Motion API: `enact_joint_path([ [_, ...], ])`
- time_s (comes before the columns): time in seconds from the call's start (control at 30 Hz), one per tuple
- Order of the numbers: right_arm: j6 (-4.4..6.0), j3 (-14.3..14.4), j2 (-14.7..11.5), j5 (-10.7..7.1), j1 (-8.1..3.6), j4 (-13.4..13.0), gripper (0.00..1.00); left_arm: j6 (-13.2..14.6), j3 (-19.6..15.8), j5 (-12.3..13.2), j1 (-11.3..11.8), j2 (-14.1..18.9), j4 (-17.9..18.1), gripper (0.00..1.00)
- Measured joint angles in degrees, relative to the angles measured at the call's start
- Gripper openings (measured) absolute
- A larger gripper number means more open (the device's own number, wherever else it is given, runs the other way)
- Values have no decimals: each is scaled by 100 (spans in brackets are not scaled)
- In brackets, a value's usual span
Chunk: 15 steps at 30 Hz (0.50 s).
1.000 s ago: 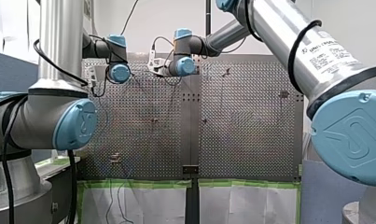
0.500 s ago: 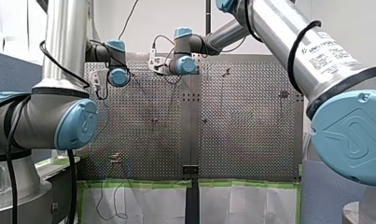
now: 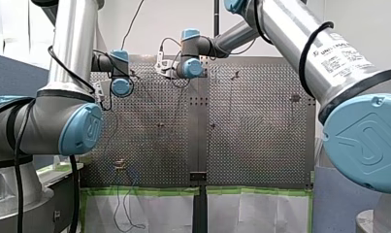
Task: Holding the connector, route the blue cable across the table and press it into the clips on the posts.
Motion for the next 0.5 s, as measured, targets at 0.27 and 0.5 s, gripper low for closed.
enact_joint_path([
  [0.27, 2, -1, 2, -5, -69, 11, 0, -119, 1, 88, 36, 1, -12, 0],
  [0.5, 3, -3, 2, -6, -101, 47, 0, -430, -1, -108, 59, 15, -215, 32],
])
